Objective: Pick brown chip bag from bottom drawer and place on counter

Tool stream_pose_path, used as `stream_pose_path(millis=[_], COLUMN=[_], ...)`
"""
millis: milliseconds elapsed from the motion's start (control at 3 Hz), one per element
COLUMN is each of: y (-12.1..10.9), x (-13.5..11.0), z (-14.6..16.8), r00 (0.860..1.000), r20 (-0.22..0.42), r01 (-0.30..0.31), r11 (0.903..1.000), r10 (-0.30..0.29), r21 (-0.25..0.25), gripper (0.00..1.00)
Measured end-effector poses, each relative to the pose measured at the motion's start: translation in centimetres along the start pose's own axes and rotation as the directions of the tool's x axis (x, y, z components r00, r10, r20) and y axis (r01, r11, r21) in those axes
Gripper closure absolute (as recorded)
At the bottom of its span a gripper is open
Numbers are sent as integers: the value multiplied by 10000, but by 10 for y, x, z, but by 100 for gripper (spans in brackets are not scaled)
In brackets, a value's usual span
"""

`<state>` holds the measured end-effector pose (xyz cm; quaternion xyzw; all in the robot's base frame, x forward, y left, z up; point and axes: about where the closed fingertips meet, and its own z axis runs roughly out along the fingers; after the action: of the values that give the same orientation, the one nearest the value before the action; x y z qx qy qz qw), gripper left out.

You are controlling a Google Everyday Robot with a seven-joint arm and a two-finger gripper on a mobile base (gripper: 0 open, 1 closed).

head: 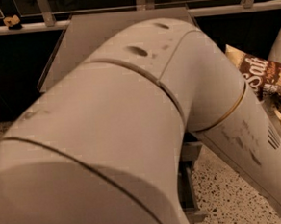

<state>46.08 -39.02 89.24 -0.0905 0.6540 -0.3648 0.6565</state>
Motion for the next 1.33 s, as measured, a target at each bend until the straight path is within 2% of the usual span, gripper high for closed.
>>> stream_pose_path(millis=[333, 1333], y=[35, 42], x=[-28, 11], z=[20, 10], r00=[9976, 9886], r20=[495, -315], r01=[-467, -1469], r11=[9975, 9891], r10=[494, 1471], r21=[-530, 84], gripper=[100, 100])
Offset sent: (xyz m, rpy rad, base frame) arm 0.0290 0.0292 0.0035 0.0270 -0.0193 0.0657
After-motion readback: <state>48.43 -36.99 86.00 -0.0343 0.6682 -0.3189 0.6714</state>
